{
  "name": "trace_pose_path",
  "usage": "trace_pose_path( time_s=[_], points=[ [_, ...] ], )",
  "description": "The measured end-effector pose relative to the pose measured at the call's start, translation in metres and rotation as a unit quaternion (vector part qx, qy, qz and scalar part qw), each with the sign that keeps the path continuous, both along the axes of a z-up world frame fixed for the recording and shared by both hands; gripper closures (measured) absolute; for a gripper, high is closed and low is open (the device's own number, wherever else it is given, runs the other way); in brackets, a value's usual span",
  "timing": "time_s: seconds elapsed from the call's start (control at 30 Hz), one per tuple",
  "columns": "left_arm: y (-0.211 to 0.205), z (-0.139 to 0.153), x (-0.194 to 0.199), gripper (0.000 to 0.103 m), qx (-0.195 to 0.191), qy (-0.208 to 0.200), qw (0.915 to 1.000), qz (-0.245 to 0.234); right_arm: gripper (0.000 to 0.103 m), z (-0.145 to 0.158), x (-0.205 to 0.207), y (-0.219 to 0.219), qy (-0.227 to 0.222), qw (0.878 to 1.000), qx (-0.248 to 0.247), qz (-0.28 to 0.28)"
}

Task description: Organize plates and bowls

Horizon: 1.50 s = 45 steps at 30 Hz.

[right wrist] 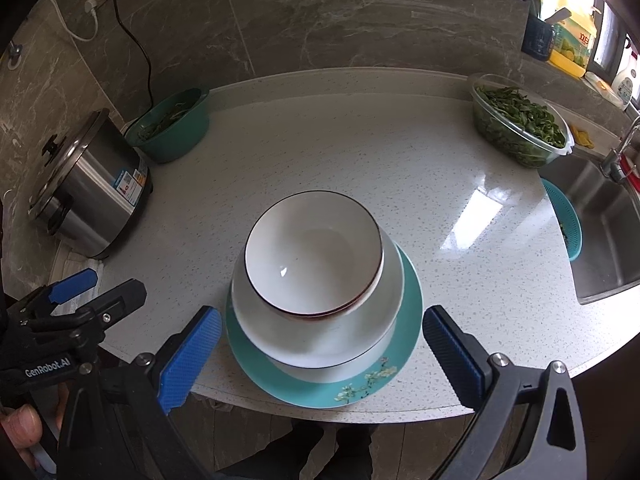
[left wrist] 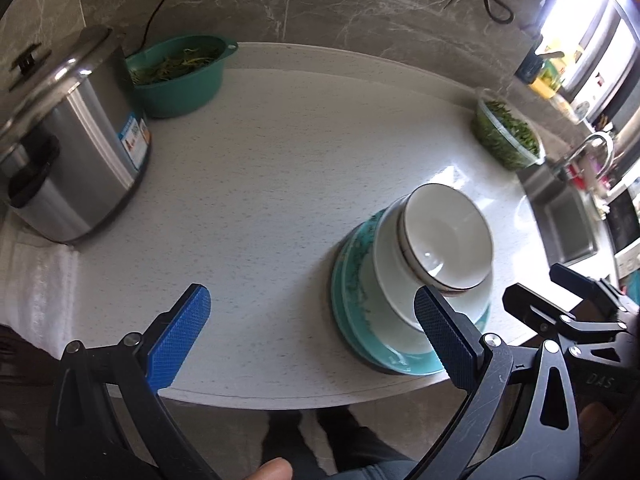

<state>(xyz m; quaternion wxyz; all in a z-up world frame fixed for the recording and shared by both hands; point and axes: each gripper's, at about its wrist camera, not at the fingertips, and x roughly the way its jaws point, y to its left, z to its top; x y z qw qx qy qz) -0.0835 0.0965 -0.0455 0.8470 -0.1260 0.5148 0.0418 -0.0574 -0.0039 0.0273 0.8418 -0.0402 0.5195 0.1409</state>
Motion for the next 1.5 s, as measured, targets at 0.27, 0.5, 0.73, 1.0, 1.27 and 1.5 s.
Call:
trace_pose_path(
  time_s=[0.27,0.5,0.73,1.0,1.27,1.5],
  points=[
    [0.002,0.001,0.001,0.000,0.003,-0.003,1.0000,-0.005,0.000,-0.002,-0.002,0.006,0.002,1.000,-0.004,-0.007],
    [-0.002,0.004,0.005,0.000,0.005,-0.007,0.9999,-0.014,0.000,0.000,-0.003,0.009,-0.001,1.000,-0.008,-0.012],
    [-0.010,0.010,0.011,0.000,-0.012,-0.020,0.9982,-0.055,0.000,0.003,-0.003,-0.002,-0.004,1.000,-0.008,-0.025],
    [-0.037,0.016,0.022,0.000,0.025,-0.018,0.9862,-0.163,0.000,0.009,-0.003,-0.023,-0.005,0.999,-0.009,-0.047],
    [-0.049,0.025,0.035,0.000,0.064,-0.023,0.9618,-0.265,0.000,0.013,0.002,-0.030,-0.003,0.999,-0.010,-0.037],
    [-0.049,0.019,0.047,0.000,0.065,-0.013,0.9587,-0.277,0.000,0.012,0.008,-0.028,-0.004,0.999,-0.014,-0.031]
  ],
)
